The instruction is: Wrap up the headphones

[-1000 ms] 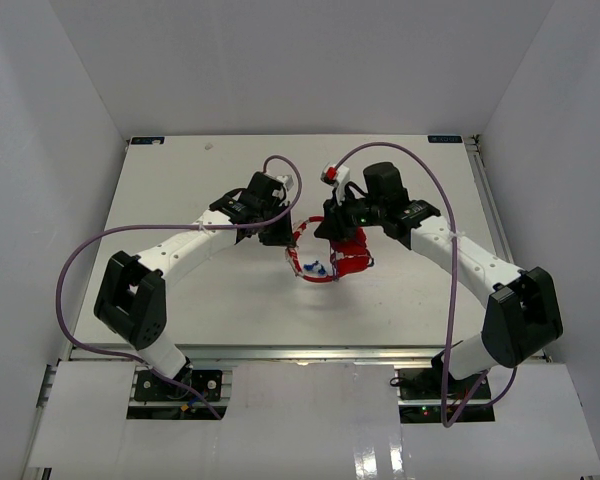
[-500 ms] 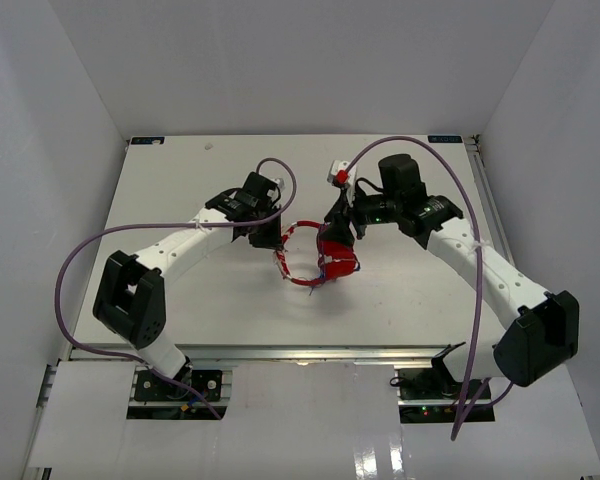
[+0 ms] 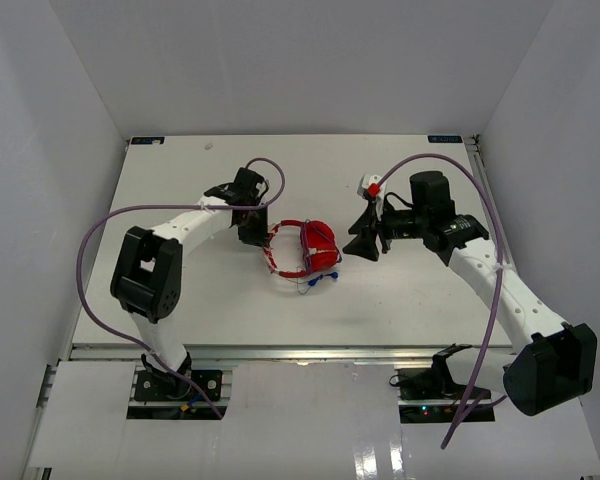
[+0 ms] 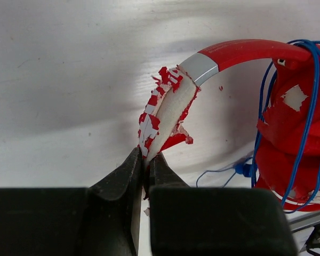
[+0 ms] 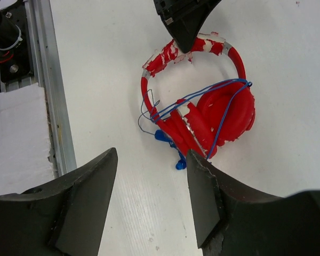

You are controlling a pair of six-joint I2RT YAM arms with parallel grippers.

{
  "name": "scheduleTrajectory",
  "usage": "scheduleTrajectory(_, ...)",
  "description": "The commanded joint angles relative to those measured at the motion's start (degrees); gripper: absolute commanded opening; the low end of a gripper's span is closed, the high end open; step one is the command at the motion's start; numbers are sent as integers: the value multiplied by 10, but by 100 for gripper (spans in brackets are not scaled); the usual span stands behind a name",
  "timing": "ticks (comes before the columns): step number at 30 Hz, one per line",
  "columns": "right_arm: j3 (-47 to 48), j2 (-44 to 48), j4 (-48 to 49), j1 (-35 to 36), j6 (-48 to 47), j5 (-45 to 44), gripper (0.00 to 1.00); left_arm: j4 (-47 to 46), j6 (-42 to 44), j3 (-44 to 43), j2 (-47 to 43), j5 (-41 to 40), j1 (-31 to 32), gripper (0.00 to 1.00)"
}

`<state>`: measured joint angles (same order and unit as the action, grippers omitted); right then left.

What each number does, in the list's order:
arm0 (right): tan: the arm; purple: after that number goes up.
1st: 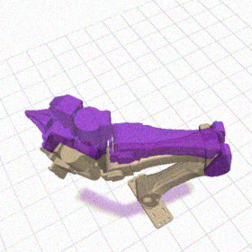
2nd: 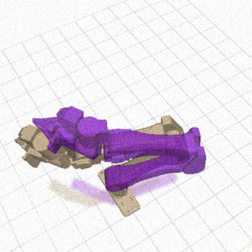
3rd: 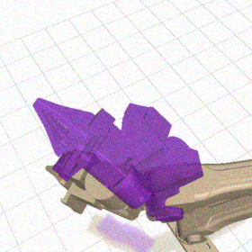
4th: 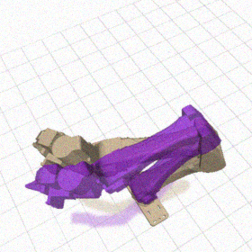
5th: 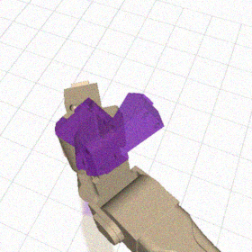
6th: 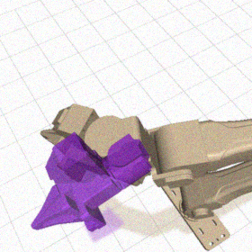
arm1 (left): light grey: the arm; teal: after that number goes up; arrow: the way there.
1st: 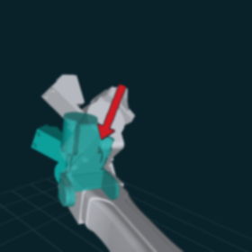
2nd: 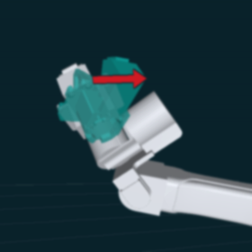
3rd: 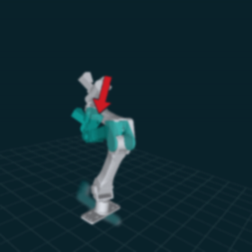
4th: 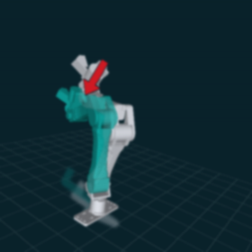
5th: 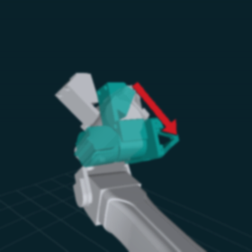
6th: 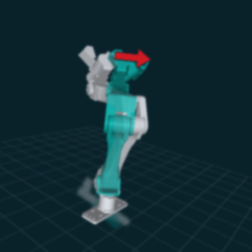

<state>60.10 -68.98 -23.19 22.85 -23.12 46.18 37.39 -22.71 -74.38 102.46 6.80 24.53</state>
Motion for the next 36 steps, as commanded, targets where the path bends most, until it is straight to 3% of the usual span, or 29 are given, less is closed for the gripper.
scheduleTrajectory(1, -26, 26, 3, -28, -9, 31, 61, -25, -4, -52, 18, 37, -17, 0)
scheduleTrajectory(2, -34, 28, 2, -31, -9, 33, 61, -24, -4, -56, 24, 38, -21, 1)
scheduleTrajectory(4, -49, 35, 0, -42, -11, 33, 62, -24, -5, -64, 38, 40, -28, 15)
scheduleTrajectory(5, -55, 36, 0, -43, -13, 33, 62, -24, -5, -65, 39, 43, -28, 17)
scheduleTrajectory(10, -85, 62, -2, -71, -20, 31, 64, -24, -1, -59, 31, 69, -30, 62)
scheduleTrajectory(13, -98, 78, -11, -87, -30, 20, 66, -26, 10, -40, -1, 92, -30, 72)
scheduleTrajectory(17, -104, 98, -33, -105, -42, -8, 71, -34, 34, 17, -80, 124, -30, 81)
scheduleTrajectory(22, -104, 127, -59, -118, -40, -70, 79, -43, 38, 101, -202, 151, -30, 86)
scheduleTrajectory(25, -100, 143, -70, -120, -20, -128, 88, -54, 35, 159, -280, 164, -30, 87)
scheduleTrajectory(27, -95, 166, -71, -121, 6, -182, 97, -71, 28, 192, -380, 189, -30, 87)
scheduleTrajectory(33, -82, 212, -80, -138, 72, -290, 92, -147, -29, 300, -617, 200, -30, 94)
scheduleTrajectory(36, -102, 245, -82, -148, 85, -326, 91, -149, -44, 320, -683, 199, -30, 97)
